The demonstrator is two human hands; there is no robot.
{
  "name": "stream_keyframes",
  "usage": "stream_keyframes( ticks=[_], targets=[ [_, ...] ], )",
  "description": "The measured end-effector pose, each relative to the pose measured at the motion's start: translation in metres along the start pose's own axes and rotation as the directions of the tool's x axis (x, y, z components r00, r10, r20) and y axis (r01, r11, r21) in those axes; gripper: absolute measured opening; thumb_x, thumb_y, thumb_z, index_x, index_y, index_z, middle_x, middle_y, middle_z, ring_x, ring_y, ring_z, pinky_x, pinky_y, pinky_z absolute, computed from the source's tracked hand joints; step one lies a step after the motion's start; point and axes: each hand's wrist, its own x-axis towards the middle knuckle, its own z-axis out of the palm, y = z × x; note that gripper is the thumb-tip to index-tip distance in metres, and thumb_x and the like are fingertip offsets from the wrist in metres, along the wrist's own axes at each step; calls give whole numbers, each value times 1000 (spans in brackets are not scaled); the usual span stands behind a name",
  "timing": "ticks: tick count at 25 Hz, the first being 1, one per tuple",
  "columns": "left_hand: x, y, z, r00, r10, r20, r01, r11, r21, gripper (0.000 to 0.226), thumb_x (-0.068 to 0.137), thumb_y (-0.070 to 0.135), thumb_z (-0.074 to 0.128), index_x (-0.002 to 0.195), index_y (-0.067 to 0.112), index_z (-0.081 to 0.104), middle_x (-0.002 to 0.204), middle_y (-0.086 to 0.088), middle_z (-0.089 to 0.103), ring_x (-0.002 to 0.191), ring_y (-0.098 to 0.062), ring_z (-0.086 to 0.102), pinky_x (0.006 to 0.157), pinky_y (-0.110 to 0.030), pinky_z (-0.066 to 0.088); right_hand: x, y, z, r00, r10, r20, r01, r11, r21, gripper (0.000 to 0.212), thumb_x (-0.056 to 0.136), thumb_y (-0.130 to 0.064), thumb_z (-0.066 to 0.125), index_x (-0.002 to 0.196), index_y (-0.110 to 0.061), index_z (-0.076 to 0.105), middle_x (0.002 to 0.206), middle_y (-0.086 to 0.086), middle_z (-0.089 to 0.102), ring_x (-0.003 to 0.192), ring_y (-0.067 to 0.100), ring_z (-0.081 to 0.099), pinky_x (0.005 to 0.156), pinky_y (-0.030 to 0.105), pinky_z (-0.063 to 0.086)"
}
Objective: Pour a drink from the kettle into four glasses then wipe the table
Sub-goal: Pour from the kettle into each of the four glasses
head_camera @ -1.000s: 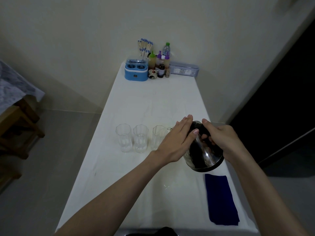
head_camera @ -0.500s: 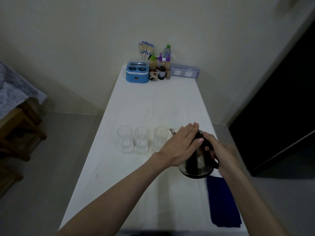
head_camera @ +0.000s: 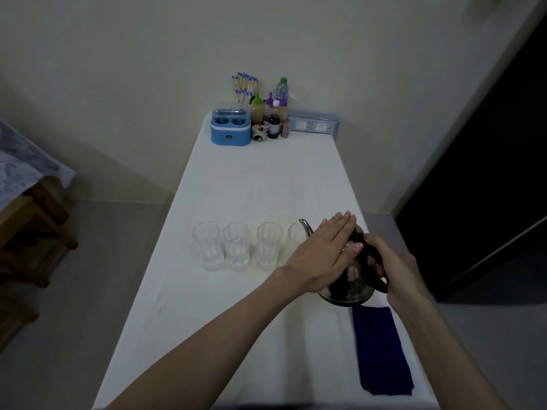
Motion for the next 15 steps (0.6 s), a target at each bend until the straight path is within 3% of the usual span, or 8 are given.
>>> stream_keyframes(
  ticks=[9,15],
  targets=[
    [15,14,25,987,-150,-57,140,980,-144,63,103,42,23,154,10,4,163,-3,2,149,-7,-6,120,-23,-5,38,-21,-20,993,-114,45,122,956,-268,43,66,-52,77,52,-12,73,52,-1,68,62,22,62,68,37,49],
    [19,16,28,969,-235,-80,213,951,-224,62,104,42,23,154,13,1,163,1,-1,147,-1,-7,117,-16,-7,48,-43,-20,968,-190,162,241,877,-416,43,75,-54,76,69,-11,79,59,1,73,65,23,70,74,38,59]
  ],
)
